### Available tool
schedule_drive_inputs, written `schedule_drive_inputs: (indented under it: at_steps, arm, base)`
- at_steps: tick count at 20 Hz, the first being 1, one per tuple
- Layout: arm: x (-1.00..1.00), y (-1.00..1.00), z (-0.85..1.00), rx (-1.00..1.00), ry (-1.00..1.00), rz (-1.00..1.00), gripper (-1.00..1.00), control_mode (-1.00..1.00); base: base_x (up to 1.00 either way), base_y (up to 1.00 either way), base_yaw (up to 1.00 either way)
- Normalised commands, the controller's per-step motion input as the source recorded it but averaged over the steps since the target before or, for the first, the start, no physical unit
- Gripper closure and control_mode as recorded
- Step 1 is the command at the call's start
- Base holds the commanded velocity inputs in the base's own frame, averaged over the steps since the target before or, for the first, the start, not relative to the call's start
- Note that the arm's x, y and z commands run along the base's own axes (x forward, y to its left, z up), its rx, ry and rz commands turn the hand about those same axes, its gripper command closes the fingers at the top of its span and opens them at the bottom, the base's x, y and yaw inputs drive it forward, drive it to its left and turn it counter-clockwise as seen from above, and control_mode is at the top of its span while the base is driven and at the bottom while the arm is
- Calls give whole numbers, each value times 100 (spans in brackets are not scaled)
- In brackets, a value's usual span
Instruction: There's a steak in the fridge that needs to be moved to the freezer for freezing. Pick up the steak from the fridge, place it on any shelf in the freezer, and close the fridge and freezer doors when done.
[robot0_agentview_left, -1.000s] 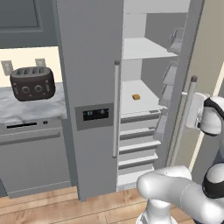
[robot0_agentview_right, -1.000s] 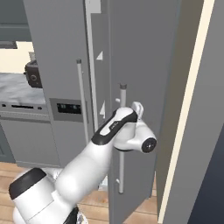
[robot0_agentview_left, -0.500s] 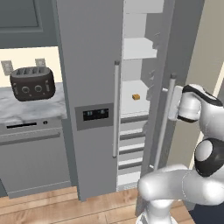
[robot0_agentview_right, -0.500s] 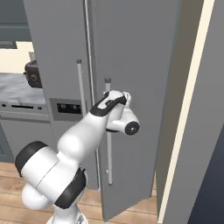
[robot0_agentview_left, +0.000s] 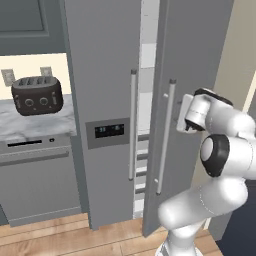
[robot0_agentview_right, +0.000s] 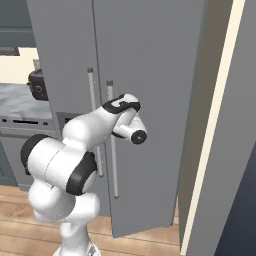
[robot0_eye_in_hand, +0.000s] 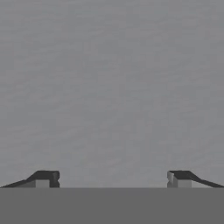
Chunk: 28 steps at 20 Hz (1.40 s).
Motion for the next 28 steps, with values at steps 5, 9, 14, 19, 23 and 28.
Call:
schedule_drive_inputs:
  at_steps: [5,9,14,19,23,28]
  arm:
    - [32,27,0,-1,-1,-5,-100,-100]
    - [45,14,0,0,0,-5,-100,-100]
    - [61,7,0,0,4,-4,-100,-100]
    - [66,0,0,0,6,-2,-100,-100]
    - [63,1,0,0,5,-1,-100,-100]
    - [66,10,-1,-1,5,0,-100,-100]
  base:
    - [0,0,0]
    - [0,0,0]
    - [0,0,0]
    - [0,0,0]
    - [0,0,0]
    - [0,0,0]
